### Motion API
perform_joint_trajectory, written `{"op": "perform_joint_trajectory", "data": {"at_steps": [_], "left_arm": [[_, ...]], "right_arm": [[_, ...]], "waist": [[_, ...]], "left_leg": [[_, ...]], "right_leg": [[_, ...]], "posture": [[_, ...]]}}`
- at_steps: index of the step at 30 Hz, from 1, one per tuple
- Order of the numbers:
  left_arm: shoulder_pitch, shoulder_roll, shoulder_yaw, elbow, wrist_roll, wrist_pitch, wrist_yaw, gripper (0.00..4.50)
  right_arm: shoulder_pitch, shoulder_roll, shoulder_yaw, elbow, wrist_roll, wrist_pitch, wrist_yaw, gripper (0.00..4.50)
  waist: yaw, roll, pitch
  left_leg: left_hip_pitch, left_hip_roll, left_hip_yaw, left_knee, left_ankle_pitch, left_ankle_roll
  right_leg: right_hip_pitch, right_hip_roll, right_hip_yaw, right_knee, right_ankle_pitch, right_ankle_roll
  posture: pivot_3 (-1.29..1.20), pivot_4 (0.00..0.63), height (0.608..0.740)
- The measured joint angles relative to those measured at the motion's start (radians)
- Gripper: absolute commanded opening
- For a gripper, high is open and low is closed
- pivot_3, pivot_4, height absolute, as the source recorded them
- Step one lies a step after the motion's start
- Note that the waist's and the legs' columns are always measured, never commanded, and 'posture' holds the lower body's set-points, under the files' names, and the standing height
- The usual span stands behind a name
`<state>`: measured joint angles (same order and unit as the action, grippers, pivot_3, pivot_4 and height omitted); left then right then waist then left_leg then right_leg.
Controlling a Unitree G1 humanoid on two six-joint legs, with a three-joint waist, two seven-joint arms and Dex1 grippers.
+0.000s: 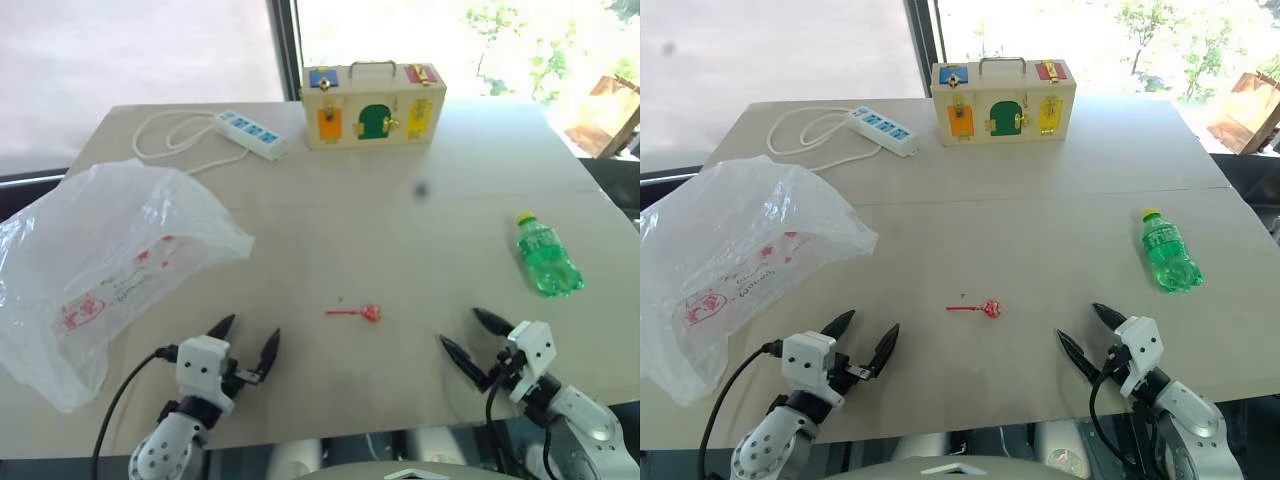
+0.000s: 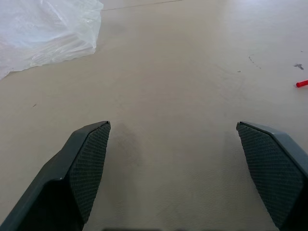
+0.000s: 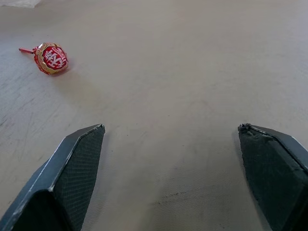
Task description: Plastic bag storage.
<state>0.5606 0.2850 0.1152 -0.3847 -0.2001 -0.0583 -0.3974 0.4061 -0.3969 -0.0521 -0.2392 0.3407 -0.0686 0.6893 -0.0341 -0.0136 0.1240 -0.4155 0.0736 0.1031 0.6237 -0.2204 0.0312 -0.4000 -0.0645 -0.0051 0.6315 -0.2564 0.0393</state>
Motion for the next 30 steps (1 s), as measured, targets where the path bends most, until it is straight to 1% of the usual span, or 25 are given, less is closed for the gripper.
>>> {"op": "perform_joint_trajectory", "data": {"at_steps": [7,15,25,30], "left_arm": [[0.008,-0.001,0.003,-0.019,-0.002,0.023,0.009,4.46],[0.021,-0.008,0.003,-0.039,0.001,0.041,0.023,4.46],[0.033,-0.020,0.002,-0.063,0.006,0.064,0.045,4.46],[0.057,-0.047,0.003,-0.089,0.019,0.072,0.076,4.46]], "right_arm": [[-0.039,-0.022,0.000,0.024,-0.010,-0.001,0.018,4.50],[-0.071,-0.030,0.000,0.050,-0.010,-0.004,0.045,4.50],[-0.076,-0.030,0.000,0.057,-0.011,-0.010,0.050,4.50],[-0.091,-0.030,0.008,0.063,-0.013,-0.011,0.057,4.50]], "waist": [[0.000,-0.002,0.001],[0.001,-0.003,0.002],[0.002,-0.004,0.002],[0.001,-0.005,0.003]], "left_leg": [[0.000,0.000,-0.001,0.008,-0.001,-0.002],[0.000,0.000,-0.001,0.009,-0.001,-0.002],[0.000,0.000,-0.001,0.010,-0.001,-0.002],[0.000,0.000,-0.001,0.010,-0.001,-0.002]], "right_leg": [[0.000,-0.001,0.000,0.008,0.000,0.000],[0.000,-0.001,0.000,0.009,0.000,0.000],[0.000,-0.001,0.000,0.009,0.000,0.000],[0.000,-0.001,0.000,0.009,0.000,0.000]], "posture": [[0.00,0.150,0.732],[0.00,0.150,0.732],[0.00,0.150,0.732],[0.00,0.150,0.732]]}}
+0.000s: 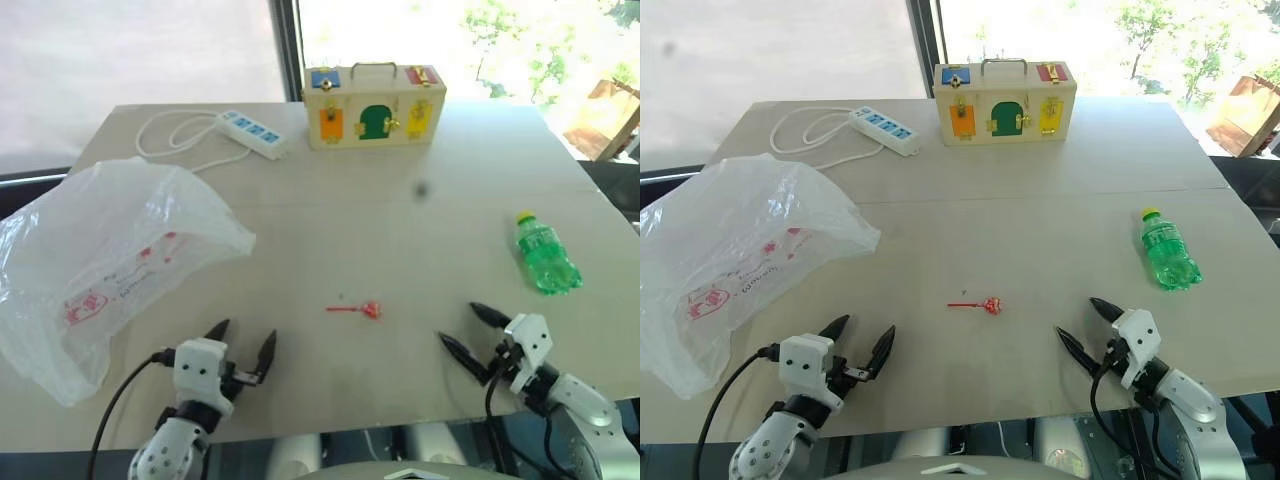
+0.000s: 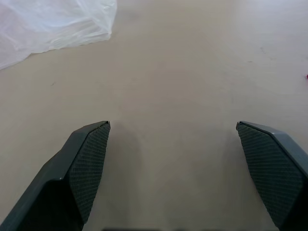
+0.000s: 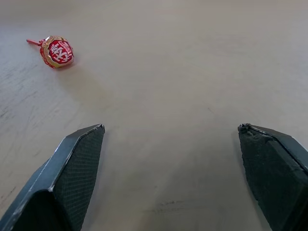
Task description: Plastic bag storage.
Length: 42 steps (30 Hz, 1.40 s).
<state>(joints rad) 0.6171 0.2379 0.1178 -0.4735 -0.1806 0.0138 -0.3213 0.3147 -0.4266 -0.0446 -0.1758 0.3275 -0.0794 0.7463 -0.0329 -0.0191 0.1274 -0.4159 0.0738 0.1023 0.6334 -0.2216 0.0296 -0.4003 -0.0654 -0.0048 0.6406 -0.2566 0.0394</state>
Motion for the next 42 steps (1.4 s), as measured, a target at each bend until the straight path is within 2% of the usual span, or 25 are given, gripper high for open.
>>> {"op": "perform_joint_trajectory", "data": {"at_steps": [7,11,12,15,17,21,26,33,42], "left_arm": [[0.154,-0.185,0.005,-0.156,0.077,-0.045,0.174,4.46],[0.297,-0.334,-0.022,-0.226,0.144,-0.120,0.286,4.46],[0.326,-0.345,-0.031,-0.235,0.159,-0.138,0.318,4.46],[0.405,-0.355,-0.019,-0.265,0.197,-0.207,0.413,4.46],[0.431,-0.356,0.050,-0.266,0.177,-0.239,0.497,4.46],[0.431,-0.356,0.117,-0.259,0.133,-0.245,0.562,4.46],[0.427,-0.356,0.183,-0.245,0.057,-0.248,0.628,4.46],[0.377,-0.351,0.278,-0.167,-0.050,-0.255,0.664,4.46],[0.232,-0.319,0.387,-0.061,-0.146,-0.199,0.622,4.46]], "right_arm": [[-0.185,-0.008,0.037,0.131,-0.002,0.004,0.083,4.50],[-0.343,-0.009,0.081,0.248,-0.006,0.010,0.166,4.50],[-0.382,-0.010,0.090,0.284,-0.006,0.011,0.190,4.50],[-0.507,-0.003,0.120,0.397,-0.010,0.009,0.262,4.50],[-0.587,0.019,0.143,0.477,-0.014,-0.001,0.312,4.50],[-0.643,0.056,0.157,0.542,-0.019,-0.013,0.347,4.50],[-0.648,0.083,0.163,0.553,-0.010,-0.018,0.390,4.50],[-0.625,0.079,0.168,0.504,0.044,0.014,0.522,4.50],[-0.679,-0.017,0.166,0.402,0.133,0.063,0.737,4.50]], "waist": [[-0.001,-0.012,0.008],[-0.004,-0.016,0.011],[-0.005,-0.017,0.012],[-0.004,-0.015,0.014],[-0.004,-0.015,0.015],[-0.005,-0.017,0.016],[-0.008,-0.018,0.015],[-0.006,-0.016,0.016],[-0.004,-0.016,0.016]], "left_leg": [[0.000,0.000,0.000,0.001,0.000,0.000],[-0.001,0.000,0.000,0.002,0.000,0.001],[-0.001,0.000,0.000,0.002,0.000,0.001],[-0.001,0.000,-0.001,0.002,0.001,0.002],[-0.001,0.000,-0.001,0.002,0.002,0.005],[-0.002,0.000,-0.001,0.003,0.003,0.005],[-0.002,0.000,-0.001,0.003,0.002,0.005],[-0.002,0.000,-0.001,0.004,0.002,0.005],[-0.002,0.000,-0.001,0.004,0.002,0.005]], "right_leg": [[0.000,0.000,0.000,0.000,0.000,0.000],[0.000,0.001,0.001,0.000,0.000,0.000],[0.000,0.001,0.001,0.000,0.000,0.000],[0.000,0.002,0.000,0.001,0.000,0.000],[-0.001,0.002,0.000,0.001,0.000,0.000],[-0.001,0.002,0.000,0.001,0.000,0.000],[0.000,0.002,0.000,0.001,0.000,0.000],[-0.001,0.002,0.000,0.002,0.000,0.000],[0.000,0.002,-0.001,0.002,0.000,0.000]], "posture": [[0.00,0.150,0.732],[0.00,0.150,0.732],[0.00,0.150,0.732],[0.00,0.150,0.732],[0.00,0.150,0.732],[0.00,0.150,0.732],[0.00,0.150,0.732],[0.00,0.150,0.732],[0.00,0.150,0.732]]}}
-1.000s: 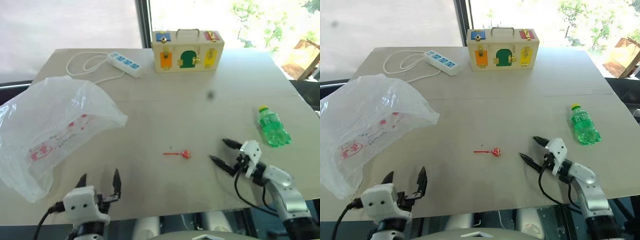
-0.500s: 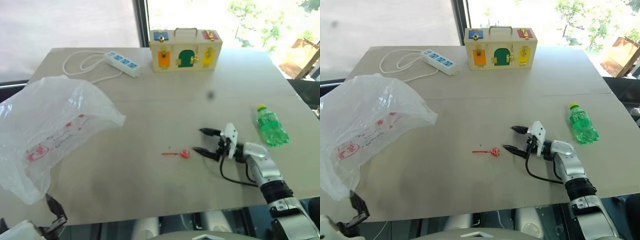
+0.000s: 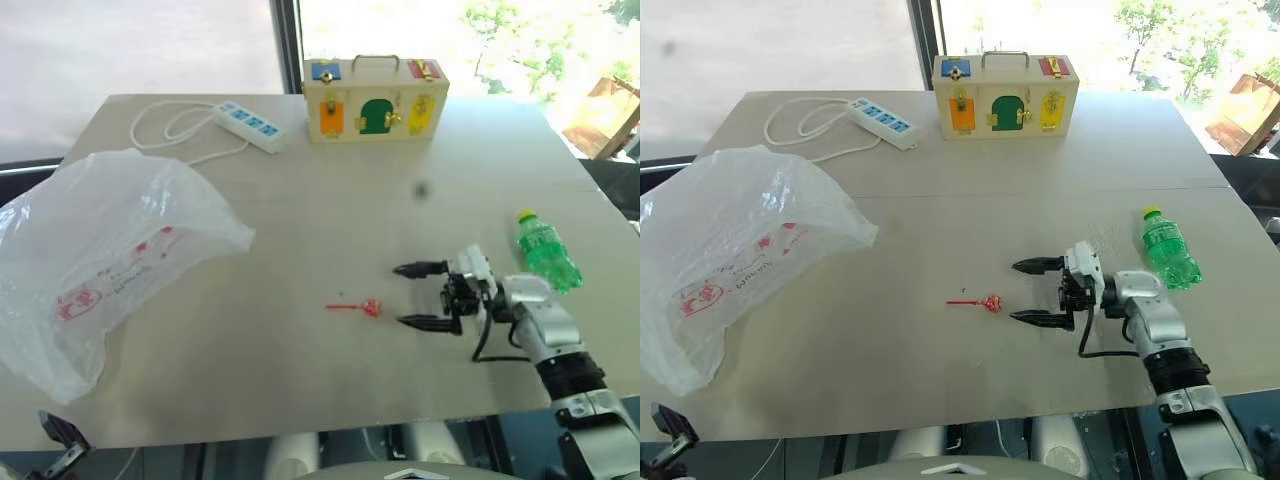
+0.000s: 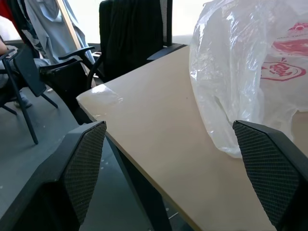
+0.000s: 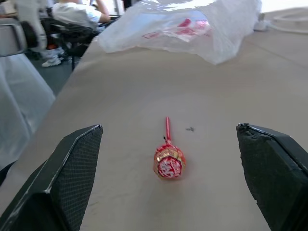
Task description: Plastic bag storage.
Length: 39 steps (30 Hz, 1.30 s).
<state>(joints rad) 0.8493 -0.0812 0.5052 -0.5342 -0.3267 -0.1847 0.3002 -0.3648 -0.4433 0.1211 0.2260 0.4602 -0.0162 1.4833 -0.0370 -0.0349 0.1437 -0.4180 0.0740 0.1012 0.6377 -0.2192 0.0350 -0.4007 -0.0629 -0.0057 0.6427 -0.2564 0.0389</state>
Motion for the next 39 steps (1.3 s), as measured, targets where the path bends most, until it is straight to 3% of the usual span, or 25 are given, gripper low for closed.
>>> {"op": "perform_joint_trajectory", "data": {"at_steps": [9,20,26,36,39], "left_arm": [[-0.131,0.027,0.042,0.013,-0.020,0.112,-0.021,4.46],[-0.237,0.153,0.078,0.037,-0.017,0.243,-0.096,4.46],[-0.281,0.205,0.085,0.079,0.070,0.308,-0.096,4.46],[-0.310,0.210,0.043,0.092,0.190,0.225,-0.155,4.46],[-0.311,0.168,0.040,0.093,0.184,0.203,-0.162,4.46]], "right_arm": [[0.008,0.018,0.027,-0.002,-0.021,-0.062,0.015,4.50],[0.037,0.025,0.038,-0.021,-0.031,-0.067,-0.006,4.50],[0.041,0.038,0.041,-0.023,-0.047,-0.075,-0.027,4.50],[0.061,0.048,0.059,-0.033,-0.058,-0.078,-0.038,4.50],[0.060,0.049,0.059,-0.032,-0.059,-0.081,-0.040,4.50]], "waist": [[0.004,0.000,0.000],[0.003,0.000,0.000],[0.004,0.001,0.000],[0.005,0.001,0.000],[0.003,0.001,0.000]], "left_leg": [[0.000,0.000,0.000,0.001,0.000,0.000],[0.001,0.001,0.001,0.002,0.000,0.000],[0.001,0.000,0.001,0.002,0.000,0.000],[0.001,0.001,0.001,0.002,-0.002,-0.004],[0.001,0.001,0.001,0.002,-0.002,-0.004]], "right_leg": [[0.001,0.000,0.000,0.001,0.000,0.000],[0.001,0.000,0.000,0.002,0.000,0.000],[0.001,-0.001,0.000,0.003,0.000,0.000],[0.001,-0.003,0.000,0.003,0.000,0.000],[0.001,-0.007,0.000,0.003,0.000,0.000]], "posture": [[0.00,0.150,0.732],[0.00,0.150,0.732],[0.00,0.150,0.732],[0.00,0.150,0.732],[0.00,0.150,0.732]]}}
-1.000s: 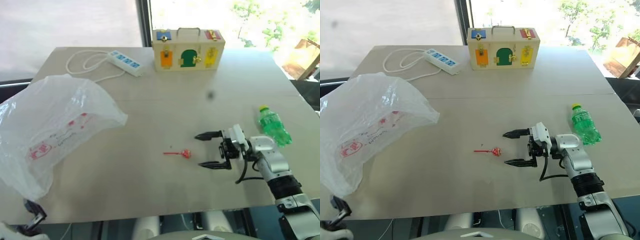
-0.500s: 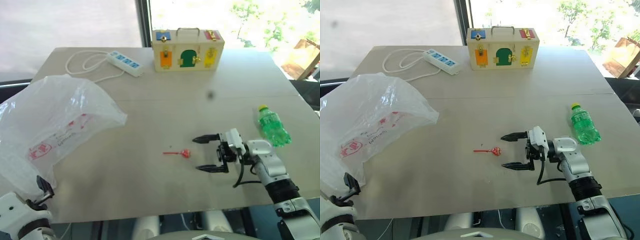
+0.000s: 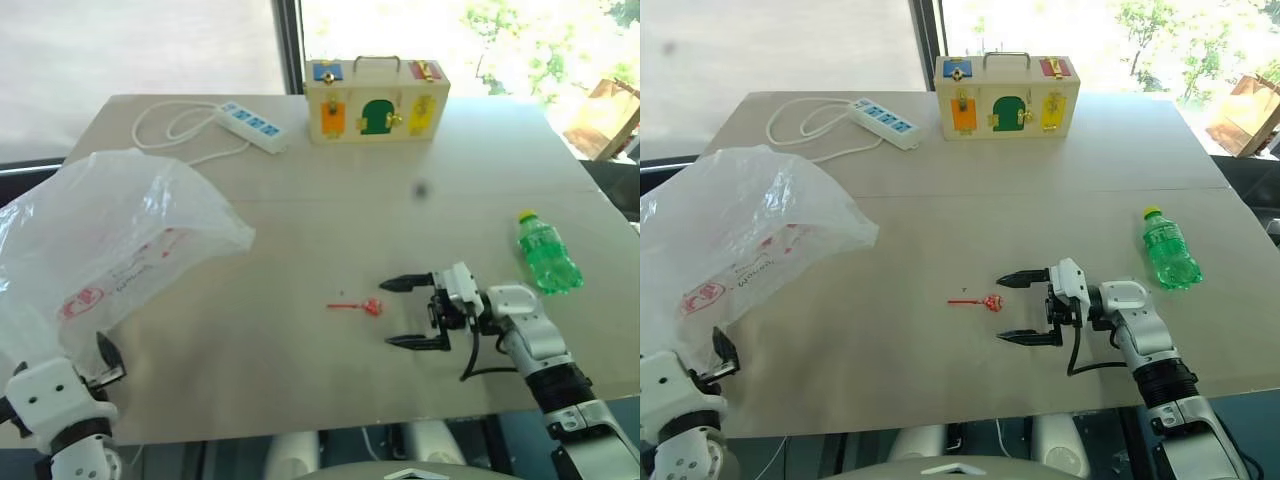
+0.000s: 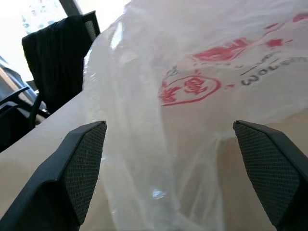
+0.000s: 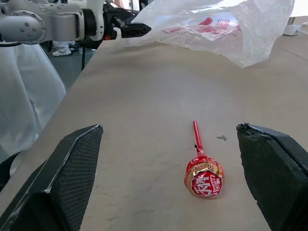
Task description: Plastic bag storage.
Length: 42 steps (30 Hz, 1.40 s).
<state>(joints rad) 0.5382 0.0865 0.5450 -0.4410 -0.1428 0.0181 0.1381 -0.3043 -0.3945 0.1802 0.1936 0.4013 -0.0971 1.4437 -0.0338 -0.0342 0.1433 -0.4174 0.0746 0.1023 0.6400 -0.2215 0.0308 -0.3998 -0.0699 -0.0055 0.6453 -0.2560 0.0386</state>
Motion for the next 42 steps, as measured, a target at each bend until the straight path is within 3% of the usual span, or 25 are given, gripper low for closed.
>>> {"op": "perform_joint_trajectory", "data": {"at_steps": [12,20,22,23,30,36,42], "left_arm": [[-0.027,-0.055,0.057,0.071,-0.053,0.041,0.022,4.46],[-0.047,-0.053,0.071,0.079,-0.118,0.041,-0.013,0.94],[-0.047,-0.053,0.072,0.079,-0.119,0.041,-0.013,0.21],[-0.047,-0.053,0.072,0.079,-0.119,0.041,-0.013,0.10],[-0.153,-0.029,0.075,0.078,-0.137,0.058,0.019,0.10],[-0.501,0.104,0.029,0.125,-0.130,0.137,0.046,0.10],[-0.786,0.168,-0.123,0.356,-0.093,0.144,-0.035,0.10]], "right_arm": [[-0.002,0.004,0.000,0.002,-0.005,-0.018,0.000,4.50],[-0.001,0.005,0.000,0.003,-0.006,-0.018,-0.006,4.50],[0.000,0.004,0.000,0.003,-0.007,-0.019,-0.010,4.50],[0.000,0.004,0.000,0.002,-0.008,-0.019,-0.011,4.50],[0.003,0.013,0.001,0.002,-0.020,-0.011,-0.056,4.50],[-0.006,0.026,0.002,-0.032,-0.020,0.061,-0.121,4.50],[0.023,-0.010,0.005,-0.149,-0.024,0.149,-0.173,4.50]], "waist": [[0.002,0.000,0.000],[0.002,0.000,0.000],[0.002,0.000,0.000],[0.002,0.000,0.000],[0.009,0.000,0.000],[0.031,0.000,0.000],[0.029,0.000,0.000]], "left_leg": [[0.000,0.000,-0.001,0.001,0.001,0.001],[0.000,0.000,-0.001,0.001,0.001,0.001],[0.001,0.000,-0.001,0.001,0.001,0.001],[0.001,0.000,-0.001,0.001,0.001,0.001],[0.001,0.000,-0.002,0.002,0.001,0.001],[0.000,-0.002,-0.003,0.010,0.002,0.003],[0.000,-0.003,0.000,0.011,0.003,0.004]], "right_leg": [[0.001,0.005,-0.001,0.001,0.000,0.000],[0.001,0.004,-0.001,0.001,0.000,0.000],[0.001,0.004,-0.001,0.001,0.000,0.000],[0.001,0.005,-0.001,0.001,0.000,0.000],[0.002,0.005,-0.002,0.003,0.000,0.000],[0.003,0.005,-0.003,0.011,0.000,0.000],[0.003,0.008,-0.003,0.013,0.002,0.004]], "posture": [[0.00,0.150,0.732],[0.00,0.150,0.732],[0.00,0.150,0.732],[0.00,0.150,0.732],[0.00,0.150,0.732],[0.00,0.150,0.732],[0.00,0.150,0.732]]}}
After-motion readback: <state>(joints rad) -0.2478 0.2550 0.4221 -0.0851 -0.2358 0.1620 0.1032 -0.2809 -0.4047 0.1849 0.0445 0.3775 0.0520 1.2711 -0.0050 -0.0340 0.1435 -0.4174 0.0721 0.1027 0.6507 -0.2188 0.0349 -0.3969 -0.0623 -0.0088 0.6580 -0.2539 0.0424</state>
